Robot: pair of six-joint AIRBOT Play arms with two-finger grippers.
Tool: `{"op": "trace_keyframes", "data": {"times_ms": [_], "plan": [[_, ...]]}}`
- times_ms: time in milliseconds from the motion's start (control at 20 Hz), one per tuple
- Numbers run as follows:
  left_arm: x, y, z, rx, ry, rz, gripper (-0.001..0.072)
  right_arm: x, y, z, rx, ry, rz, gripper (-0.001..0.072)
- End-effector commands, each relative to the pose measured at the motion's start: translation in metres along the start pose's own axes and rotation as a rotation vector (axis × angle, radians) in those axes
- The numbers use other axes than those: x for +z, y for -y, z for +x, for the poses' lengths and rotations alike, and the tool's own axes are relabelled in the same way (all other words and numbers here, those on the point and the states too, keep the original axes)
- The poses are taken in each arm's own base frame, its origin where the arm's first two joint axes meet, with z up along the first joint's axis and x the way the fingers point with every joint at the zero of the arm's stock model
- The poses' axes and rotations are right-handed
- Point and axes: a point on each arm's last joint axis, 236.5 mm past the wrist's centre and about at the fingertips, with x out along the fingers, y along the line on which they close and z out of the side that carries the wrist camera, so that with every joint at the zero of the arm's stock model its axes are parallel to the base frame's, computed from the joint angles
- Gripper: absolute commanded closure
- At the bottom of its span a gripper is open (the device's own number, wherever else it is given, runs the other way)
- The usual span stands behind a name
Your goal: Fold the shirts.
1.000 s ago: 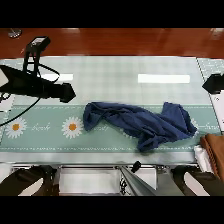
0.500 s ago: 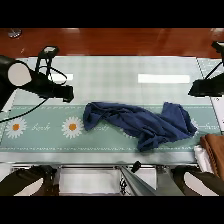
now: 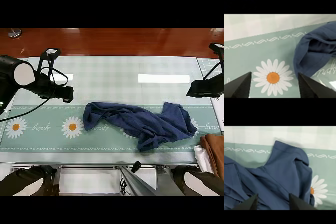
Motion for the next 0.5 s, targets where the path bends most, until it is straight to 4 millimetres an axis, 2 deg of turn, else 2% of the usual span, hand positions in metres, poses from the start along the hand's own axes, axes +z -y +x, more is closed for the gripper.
{"op": "trace_keyframes", "data": {"times_ms": [0, 100, 200, 300, 350, 450], "plan": [[0.0, 0.0, 0.0, 0.001, -0.001, 0.002, 0.0007, 0.001, 0.0, 0.0, 0.001, 0.004, 0.001, 0.0234], [0.0, 0.0, 0.0, 0.001, -0.001, 0.002, 0.0007, 0.009, 0.001, 0.0, -0.003, 0.035, 0.001, 0.0234], [0.004, 0.0, 0.002, -0.001, 0.014, 0.002, 0.0007, 0.003, 0.007, 0.0, -0.031, 0.013, -0.01, 0.0234], [0.001, -0.001, 0.008, 0.004, -0.008, 0.047, 0.0008, -0.009, 0.037, -0.001, -0.154, -0.043, -0.045, 0.0235], [-0.005, -0.004, 0.015, 0.01, -0.03, 0.083, 0.0007, -0.016, 0.052, -0.001, -0.209, -0.067, -0.032, 0.0234], [-0.026, -0.01, 0.032, 0.005, -0.104, 0.058, 0.0008, -0.026, 0.056, 0.013, -0.166, -0.09, 0.017, 0.0234]]}}
